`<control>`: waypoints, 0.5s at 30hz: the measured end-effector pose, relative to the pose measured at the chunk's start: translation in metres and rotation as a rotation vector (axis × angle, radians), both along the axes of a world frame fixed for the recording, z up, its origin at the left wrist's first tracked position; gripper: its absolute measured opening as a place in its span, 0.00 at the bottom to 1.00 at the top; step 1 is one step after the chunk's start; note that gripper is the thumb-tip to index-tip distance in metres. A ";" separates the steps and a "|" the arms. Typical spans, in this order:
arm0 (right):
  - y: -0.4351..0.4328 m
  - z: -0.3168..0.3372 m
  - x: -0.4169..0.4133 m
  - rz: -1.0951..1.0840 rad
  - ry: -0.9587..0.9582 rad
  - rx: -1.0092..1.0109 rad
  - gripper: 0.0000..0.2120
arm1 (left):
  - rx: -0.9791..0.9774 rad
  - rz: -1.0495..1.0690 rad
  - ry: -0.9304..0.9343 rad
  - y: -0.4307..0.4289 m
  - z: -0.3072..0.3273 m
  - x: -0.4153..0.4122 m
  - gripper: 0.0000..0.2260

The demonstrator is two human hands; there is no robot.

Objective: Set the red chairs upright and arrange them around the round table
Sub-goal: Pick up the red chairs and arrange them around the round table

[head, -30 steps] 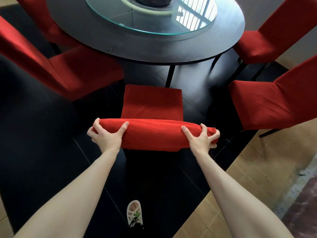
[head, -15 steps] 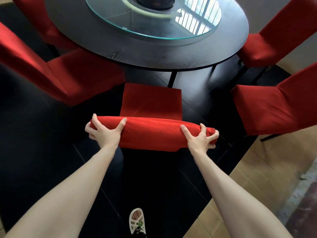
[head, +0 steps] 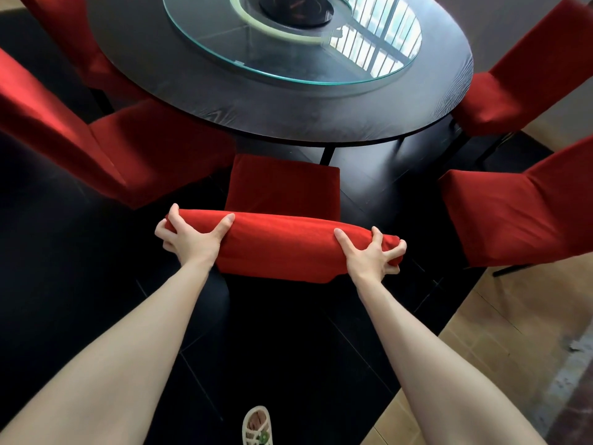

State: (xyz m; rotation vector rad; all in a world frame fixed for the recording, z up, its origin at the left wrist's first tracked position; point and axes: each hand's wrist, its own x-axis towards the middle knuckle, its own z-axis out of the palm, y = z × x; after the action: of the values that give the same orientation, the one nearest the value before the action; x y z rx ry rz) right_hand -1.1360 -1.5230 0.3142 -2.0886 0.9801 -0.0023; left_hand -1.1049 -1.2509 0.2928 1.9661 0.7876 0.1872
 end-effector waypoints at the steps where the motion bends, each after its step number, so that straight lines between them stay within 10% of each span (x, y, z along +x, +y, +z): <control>1: 0.001 0.000 0.003 0.000 0.001 -0.002 0.45 | 0.007 0.002 -0.002 0.000 0.000 0.003 0.46; 15: 0.002 0.000 0.047 -0.001 0.022 -0.024 0.44 | -0.001 0.007 -0.024 0.001 -0.005 0.045 0.45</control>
State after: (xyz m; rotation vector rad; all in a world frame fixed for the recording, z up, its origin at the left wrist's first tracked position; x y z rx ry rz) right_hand -1.0890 -1.5207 0.3145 -2.1137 0.9986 0.0081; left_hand -1.0602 -1.2496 0.2881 1.9567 0.7787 0.2140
